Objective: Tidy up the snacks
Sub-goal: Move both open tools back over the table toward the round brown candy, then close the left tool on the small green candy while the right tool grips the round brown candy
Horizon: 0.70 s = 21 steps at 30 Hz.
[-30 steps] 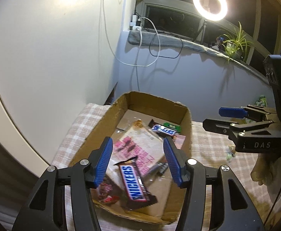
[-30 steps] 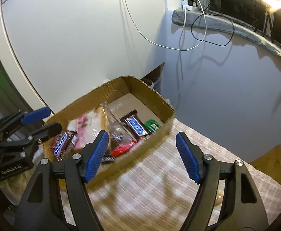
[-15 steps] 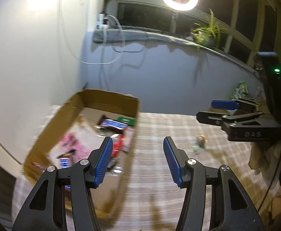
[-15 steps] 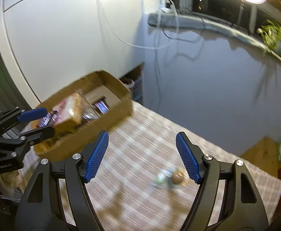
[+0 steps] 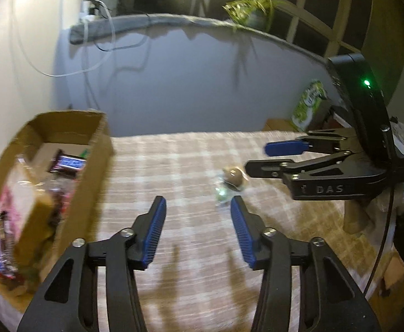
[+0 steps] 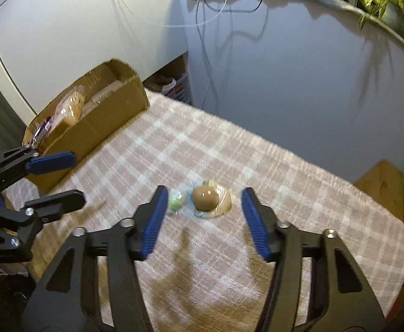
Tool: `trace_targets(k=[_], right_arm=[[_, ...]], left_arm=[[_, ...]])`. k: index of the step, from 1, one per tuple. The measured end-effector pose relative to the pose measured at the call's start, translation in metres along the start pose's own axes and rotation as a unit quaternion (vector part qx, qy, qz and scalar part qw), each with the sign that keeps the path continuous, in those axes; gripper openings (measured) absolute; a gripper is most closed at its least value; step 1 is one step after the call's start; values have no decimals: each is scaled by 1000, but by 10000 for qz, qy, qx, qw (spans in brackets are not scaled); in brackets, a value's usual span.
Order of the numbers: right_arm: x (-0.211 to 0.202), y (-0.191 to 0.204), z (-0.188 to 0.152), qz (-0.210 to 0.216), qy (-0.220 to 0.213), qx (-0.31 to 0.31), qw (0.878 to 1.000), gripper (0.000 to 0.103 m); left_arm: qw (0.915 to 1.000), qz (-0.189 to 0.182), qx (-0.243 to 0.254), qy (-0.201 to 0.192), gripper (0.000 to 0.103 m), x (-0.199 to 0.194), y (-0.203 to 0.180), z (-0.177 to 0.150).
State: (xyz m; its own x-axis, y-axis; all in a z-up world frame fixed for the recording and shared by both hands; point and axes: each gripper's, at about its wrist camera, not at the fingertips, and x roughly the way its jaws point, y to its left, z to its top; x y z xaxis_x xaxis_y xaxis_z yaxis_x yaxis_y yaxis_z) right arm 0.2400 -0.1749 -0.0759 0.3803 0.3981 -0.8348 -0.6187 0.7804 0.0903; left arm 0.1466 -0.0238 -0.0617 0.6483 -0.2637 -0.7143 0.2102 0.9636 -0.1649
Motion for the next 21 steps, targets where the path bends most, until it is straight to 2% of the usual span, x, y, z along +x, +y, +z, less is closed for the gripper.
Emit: trace_targets(k=[3,6,13,21], right_arm=[[10,-4,-4,141,101,-19,9998,45],[20,-6,-6,308,162,-44,9994,36],[37,-15,-4,341,220,-41,9992,36],[46,-15,-2,376,261,-151,9988,36]], left_arm=[[9998,-111,112,132,38,14,-9,0],[9993,-208,181,236,37,26,-16,0],[9983,-279,284,418,34,52,-23,4],[9975,-153,349,598,32,75,-21,7]])
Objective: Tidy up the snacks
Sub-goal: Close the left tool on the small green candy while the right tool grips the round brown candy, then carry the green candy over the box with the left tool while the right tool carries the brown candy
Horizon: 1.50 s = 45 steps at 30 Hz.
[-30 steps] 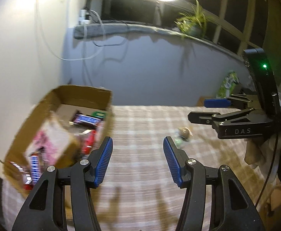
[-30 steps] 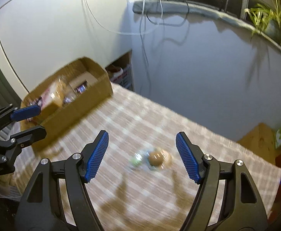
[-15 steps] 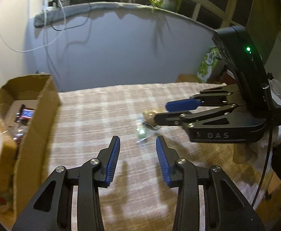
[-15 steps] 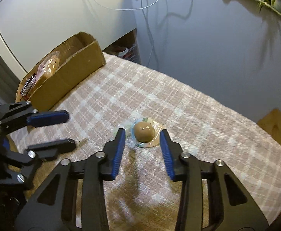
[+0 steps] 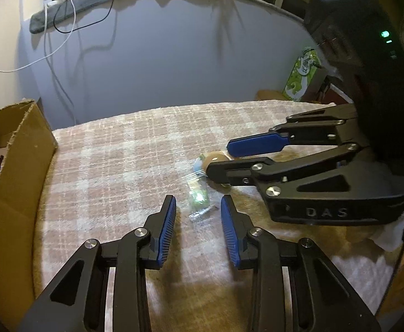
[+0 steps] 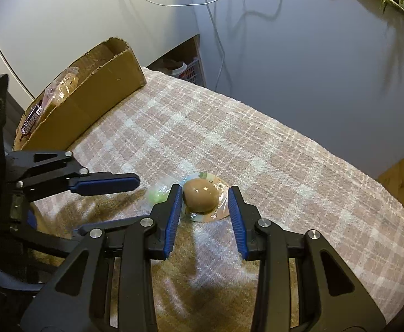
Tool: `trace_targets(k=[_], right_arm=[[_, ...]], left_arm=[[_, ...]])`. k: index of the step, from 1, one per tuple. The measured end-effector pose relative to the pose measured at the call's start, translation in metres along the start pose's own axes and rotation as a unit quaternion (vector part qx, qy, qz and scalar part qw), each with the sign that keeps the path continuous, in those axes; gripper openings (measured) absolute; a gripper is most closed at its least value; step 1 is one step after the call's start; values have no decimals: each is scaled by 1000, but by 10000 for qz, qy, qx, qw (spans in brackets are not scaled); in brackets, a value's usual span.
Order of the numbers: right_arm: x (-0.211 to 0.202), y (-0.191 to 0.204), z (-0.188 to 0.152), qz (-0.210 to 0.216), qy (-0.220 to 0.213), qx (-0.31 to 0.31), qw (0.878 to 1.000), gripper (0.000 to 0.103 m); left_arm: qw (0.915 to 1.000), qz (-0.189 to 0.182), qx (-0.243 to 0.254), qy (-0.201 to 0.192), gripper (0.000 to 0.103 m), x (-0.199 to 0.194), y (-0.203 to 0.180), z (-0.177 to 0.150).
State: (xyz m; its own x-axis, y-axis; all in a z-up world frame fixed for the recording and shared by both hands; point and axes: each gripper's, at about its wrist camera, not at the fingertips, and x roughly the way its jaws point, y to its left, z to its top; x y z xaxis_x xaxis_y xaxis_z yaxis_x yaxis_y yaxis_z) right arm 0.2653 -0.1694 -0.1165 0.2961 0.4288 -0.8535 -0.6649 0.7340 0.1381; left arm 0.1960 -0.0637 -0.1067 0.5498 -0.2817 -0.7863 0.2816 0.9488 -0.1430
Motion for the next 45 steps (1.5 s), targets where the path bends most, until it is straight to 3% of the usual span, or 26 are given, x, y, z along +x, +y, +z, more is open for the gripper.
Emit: trace_targets(k=[7,15,17,25,45], right_arm=[[4,2,5,-89,55,-159,9998,36],[9,8,8,-236,107,-387,9989,35],[8,10,8,-188,94,-405,9990,27],[7,16,7,-344,106,-446,9984,27],[-41,50,10,-404,-284,-462,9977,27]], left_arm=[[9999,122,51,1,22,11,2,3],[9998,207,33,-9,21,11,8,2],[9998,201,14,5,21,11,9,2],[9997,173,-155,-36,21,2,17,-1],[9963,392,-341,-686,21,-77,37,-14]])
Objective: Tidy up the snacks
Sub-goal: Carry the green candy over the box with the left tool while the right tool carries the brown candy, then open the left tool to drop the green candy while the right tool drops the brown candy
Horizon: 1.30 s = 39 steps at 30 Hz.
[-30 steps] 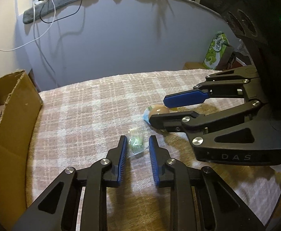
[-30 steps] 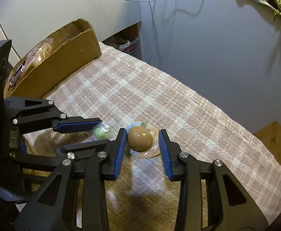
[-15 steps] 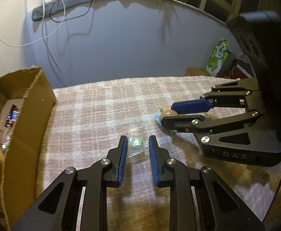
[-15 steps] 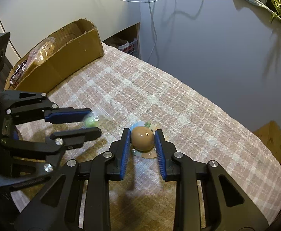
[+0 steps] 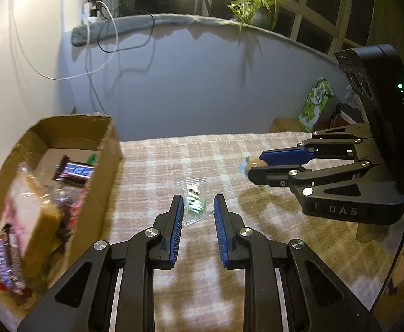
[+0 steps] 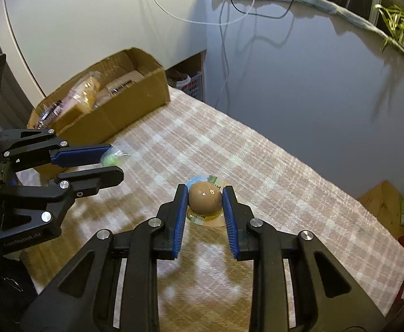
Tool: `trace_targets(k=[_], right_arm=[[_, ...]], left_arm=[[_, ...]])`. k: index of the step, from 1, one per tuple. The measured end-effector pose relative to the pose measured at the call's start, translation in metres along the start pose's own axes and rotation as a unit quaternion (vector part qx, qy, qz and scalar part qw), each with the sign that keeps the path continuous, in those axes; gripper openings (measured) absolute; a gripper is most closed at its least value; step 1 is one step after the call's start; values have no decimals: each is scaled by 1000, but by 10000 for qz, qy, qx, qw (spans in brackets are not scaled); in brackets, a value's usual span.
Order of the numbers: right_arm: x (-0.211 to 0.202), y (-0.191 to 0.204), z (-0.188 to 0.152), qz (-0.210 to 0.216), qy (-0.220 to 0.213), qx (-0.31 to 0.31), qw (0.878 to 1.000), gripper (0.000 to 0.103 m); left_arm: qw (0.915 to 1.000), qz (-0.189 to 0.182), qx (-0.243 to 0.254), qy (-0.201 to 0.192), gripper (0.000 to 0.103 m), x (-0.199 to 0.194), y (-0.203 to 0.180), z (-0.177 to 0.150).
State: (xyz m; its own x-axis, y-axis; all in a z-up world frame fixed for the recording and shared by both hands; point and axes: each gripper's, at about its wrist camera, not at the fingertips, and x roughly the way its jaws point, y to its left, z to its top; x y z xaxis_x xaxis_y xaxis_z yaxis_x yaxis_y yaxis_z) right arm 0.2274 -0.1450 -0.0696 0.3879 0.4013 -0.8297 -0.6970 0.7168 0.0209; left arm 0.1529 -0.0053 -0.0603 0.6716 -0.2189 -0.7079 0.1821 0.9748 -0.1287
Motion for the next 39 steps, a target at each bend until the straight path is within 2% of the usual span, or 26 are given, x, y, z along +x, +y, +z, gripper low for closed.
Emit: trace_targets(k=[10,20,29,39], right_arm=[[-14,41,27,26,-224,-275,9994,27],[-5,82,63,134,-350,-492,9981,27],[21,114,104,287,-354,-603,9971,27],[61,124,131,359,-203,-562,9976,27]], left_arm=[[9990,276,-236,-266,21,-39,38,-8],[9951,635,-586,-482,21,-68,87,-13],[9912,901,-787,-564,21,-81,126,-18],[9890,1019,-917,-563,21,-80,153,-20]])
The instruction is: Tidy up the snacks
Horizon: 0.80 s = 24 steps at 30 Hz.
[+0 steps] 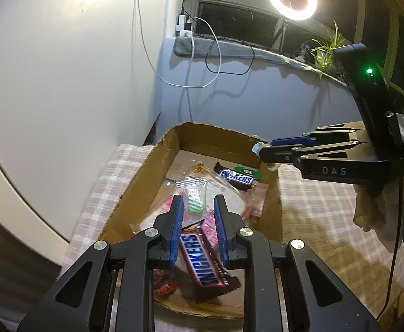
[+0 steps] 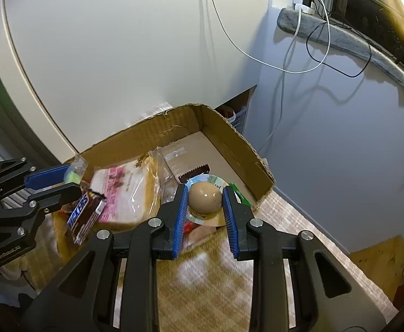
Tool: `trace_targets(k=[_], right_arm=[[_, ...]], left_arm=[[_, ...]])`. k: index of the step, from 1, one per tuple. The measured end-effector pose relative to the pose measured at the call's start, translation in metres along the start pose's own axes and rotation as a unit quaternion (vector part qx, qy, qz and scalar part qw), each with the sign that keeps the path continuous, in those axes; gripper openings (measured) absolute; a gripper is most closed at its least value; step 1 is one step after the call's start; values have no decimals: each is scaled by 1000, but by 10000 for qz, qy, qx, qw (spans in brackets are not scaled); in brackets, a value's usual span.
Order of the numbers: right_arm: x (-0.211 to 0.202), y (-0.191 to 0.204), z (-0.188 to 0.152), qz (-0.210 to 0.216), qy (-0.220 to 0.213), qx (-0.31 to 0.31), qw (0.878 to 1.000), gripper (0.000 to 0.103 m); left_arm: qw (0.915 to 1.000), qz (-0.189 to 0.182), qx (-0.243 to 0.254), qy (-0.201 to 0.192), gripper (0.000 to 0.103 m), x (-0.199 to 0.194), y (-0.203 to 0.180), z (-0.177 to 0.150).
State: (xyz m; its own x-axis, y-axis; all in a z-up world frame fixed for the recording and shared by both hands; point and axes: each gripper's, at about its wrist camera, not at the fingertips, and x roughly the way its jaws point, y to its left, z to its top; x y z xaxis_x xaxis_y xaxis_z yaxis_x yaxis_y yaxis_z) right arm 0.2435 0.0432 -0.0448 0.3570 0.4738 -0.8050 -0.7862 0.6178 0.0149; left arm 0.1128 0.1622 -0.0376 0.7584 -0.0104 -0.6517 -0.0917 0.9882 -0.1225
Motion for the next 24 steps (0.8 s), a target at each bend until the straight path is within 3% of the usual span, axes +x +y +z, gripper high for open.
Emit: trace_targets(k=[16,18,22,24], right_arm=[[12,5,11,48,0,-18,10000,27],[11,6,11,37,-10,-26,10000,31],[4,6,8,-21,-96,-13,10000,52],[0,5,7,-48,-138,-15,9999,59]], left_arm=[[9999,67,-110,23,22,4,9,3],[9999,98,-108,17,25,4,10,3],[9998,175,-130,-31,48,1,10,3],[9997,188,-127,-57,49,-1,10,4]])
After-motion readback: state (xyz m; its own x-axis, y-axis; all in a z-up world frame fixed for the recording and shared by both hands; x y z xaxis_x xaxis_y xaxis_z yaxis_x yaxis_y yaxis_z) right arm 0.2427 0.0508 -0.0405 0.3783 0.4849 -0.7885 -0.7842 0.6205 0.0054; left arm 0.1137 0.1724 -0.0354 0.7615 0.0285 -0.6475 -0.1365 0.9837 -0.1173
